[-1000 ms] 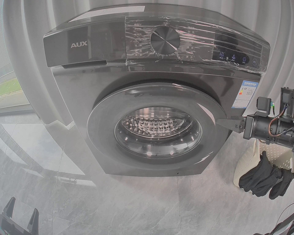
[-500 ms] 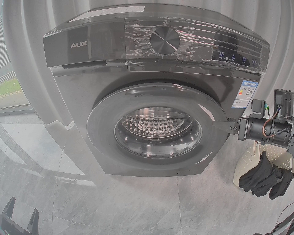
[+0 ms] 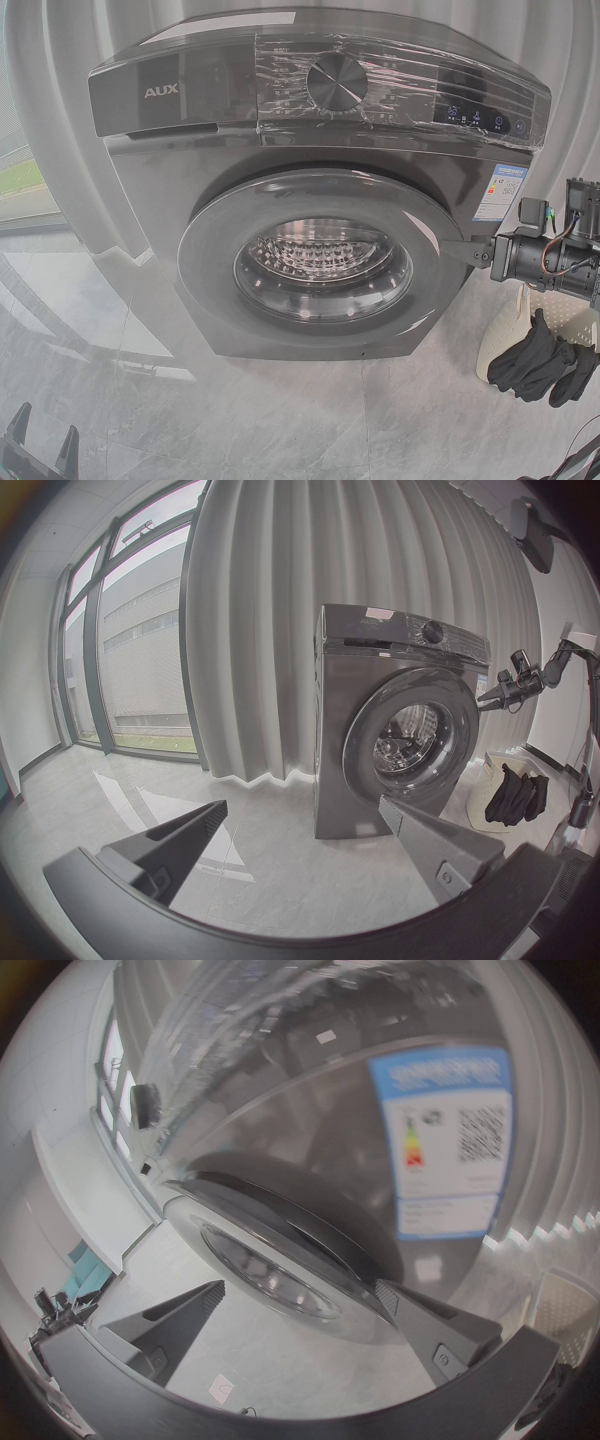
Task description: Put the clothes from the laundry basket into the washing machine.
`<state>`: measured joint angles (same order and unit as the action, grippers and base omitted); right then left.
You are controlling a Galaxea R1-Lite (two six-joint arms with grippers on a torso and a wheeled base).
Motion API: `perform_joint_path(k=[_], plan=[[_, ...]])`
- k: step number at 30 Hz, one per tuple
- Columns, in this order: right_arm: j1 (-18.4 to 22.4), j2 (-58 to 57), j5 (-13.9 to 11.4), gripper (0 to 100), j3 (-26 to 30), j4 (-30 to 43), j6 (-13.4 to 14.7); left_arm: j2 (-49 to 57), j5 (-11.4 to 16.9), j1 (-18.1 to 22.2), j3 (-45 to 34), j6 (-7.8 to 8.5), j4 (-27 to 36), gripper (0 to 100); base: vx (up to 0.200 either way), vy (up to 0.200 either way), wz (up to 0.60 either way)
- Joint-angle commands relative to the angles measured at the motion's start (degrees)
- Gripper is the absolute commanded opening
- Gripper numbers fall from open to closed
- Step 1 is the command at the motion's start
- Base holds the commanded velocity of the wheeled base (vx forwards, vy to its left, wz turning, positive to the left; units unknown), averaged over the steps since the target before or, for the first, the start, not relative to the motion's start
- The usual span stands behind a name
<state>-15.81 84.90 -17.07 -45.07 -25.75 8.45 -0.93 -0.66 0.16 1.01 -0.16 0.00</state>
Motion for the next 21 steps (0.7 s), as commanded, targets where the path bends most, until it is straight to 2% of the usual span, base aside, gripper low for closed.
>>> perform_joint_path(k=[1, 11, 18, 21], plan=[[0.7, 0.6, 0.4, 100, -1.8, -0.4, 0.1, 0.7, 0.0, 0.0, -1.0, -0.02, 0.0, 100, 0.0, 0.0, 0.0], [-0.5, 7.7, 0.4, 100, -5.5, -2.4, 0.5, 0.7, 0.0, 0.0, -1.0, -0.02, 0.0, 100, 0.0, 0.0, 0.0], [-3.7, 9.1, 0.1, 100, -4.2, -4.4, 0.6, 0.7, 0.0, 0.0, -1.0, -0.02, 0.0, 100, 0.0, 0.0, 0.0], [-3.9, 8.5, 0.2, 100, -2.7, -4.6, 0.5, 0.7, 0.0, 0.0, -1.0, -0.02, 0.0, 100, 0.0, 0.0, 0.0]])
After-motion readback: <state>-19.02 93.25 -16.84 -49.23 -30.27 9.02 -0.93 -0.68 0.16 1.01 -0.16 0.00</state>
